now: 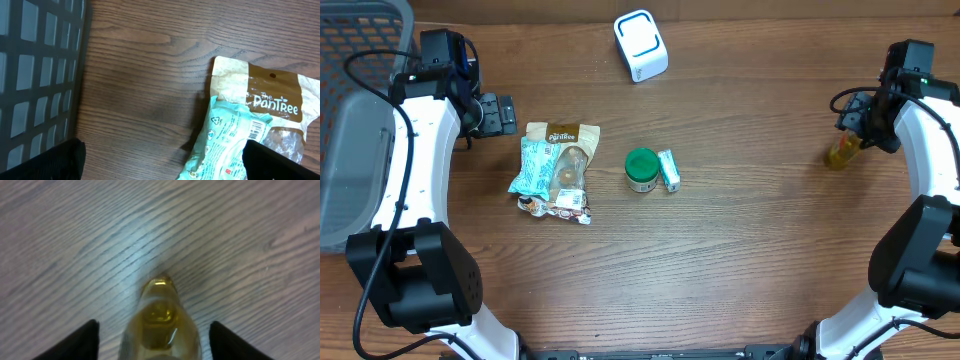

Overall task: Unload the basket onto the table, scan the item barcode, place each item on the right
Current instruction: 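Carry the bottle to the table's right side and set it down, then release the bottle and move the right gripper over the green-lidded jar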

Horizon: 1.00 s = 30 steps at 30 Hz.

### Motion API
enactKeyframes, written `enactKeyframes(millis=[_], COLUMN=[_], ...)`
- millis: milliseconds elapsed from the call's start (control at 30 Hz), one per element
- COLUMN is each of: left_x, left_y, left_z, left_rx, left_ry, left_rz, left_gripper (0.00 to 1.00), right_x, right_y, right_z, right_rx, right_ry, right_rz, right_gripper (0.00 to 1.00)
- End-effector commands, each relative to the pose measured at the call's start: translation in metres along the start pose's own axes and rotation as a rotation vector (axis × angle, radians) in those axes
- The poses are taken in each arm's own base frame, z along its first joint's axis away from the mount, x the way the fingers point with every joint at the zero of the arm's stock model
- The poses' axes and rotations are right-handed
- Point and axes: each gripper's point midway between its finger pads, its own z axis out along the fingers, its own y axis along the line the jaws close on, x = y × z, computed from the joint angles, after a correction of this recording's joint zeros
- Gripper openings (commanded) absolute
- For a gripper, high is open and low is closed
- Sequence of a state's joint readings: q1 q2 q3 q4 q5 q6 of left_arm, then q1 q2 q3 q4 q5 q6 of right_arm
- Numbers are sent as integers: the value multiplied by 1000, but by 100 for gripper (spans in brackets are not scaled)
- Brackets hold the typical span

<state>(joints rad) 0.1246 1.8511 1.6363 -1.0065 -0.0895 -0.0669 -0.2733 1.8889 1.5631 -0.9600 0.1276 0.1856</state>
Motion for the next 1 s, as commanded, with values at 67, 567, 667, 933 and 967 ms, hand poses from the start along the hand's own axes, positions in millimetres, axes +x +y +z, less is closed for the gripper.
enactKeyframes(millis=[67,567,667,933,967], left_x=[-8,-8,-8,-8,-8], left_y=[-1,-2,-1,-1,-1], left_z=[-12,-12,-12,-12,-12], left_rx=[8,8,7,8,8], left_ry=[-37,-37,-37,-37,-37], left_rz=[18,18,17,17,17], left_gripper=[99,100,100,100,99], right_x=[-4,-44,-20,66,76], right_y=[2,69,103,160,166], right_z=[-4,-129,-138,-129,-127], right_rx=[-6,-311,-426,-456,-457], right_ry=[-18,-212,-144,93,113], right_rz=[1,-99,-158,-331,-354], right_gripper=[84,86,86,68,64])
